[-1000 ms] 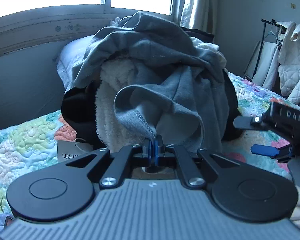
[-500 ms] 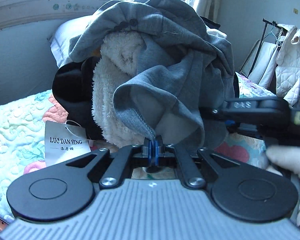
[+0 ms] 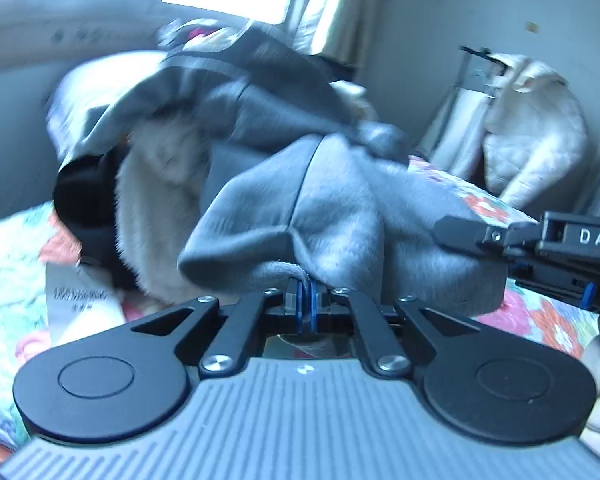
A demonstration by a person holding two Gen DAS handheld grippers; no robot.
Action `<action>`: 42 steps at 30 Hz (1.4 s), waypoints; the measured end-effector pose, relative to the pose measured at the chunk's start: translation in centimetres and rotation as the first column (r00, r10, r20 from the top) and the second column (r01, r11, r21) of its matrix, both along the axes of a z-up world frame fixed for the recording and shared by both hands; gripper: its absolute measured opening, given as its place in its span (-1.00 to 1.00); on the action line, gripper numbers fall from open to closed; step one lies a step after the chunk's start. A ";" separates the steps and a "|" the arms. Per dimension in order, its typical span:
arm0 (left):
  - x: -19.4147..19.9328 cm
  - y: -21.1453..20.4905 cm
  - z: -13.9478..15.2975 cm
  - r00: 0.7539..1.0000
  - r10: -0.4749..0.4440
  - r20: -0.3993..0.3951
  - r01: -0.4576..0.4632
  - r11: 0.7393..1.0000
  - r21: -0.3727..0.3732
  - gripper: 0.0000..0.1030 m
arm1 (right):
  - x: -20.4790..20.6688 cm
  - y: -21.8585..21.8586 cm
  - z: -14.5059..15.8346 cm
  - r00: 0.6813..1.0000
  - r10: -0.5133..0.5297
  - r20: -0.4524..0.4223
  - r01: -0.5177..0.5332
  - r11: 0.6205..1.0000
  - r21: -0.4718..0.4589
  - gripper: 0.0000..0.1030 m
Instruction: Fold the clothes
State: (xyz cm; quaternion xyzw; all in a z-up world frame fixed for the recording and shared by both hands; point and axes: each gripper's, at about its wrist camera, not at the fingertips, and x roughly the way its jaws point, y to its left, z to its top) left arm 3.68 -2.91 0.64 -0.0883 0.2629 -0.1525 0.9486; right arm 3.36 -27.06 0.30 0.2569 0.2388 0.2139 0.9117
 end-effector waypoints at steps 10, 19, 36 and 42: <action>-5.3 -5.0 3.5 0.978 -0.200 0.064 0.198 0.980 0.031 -0.93 | -6.2 -7.9 2.1 0.982 -0.181 -0.050 0.179 0.983 -0.029 -0.84; -1.7 -6.6 -2.8 0.928 -0.203 -0.312 0.216 0.976 0.006 -0.88 | -8.2 -11.4 0.6 0.954 -0.272 -0.129 0.237 0.943 -0.235 -0.92; 1.7 -4.3 -7.4 0.910 0.003 -0.414 0.069 0.985 0.157 0.08 | -7.6 -6.9 -8.7 0.898 -0.236 -0.372 0.053 0.896 -0.442 0.59; 2.1 -5.1 -9.2 0.889 -0.025 -0.458 0.100 0.985 0.140 0.18 | -6.8 -5.9 -11.1 0.906 -0.173 -0.386 0.046 0.947 -0.317 0.09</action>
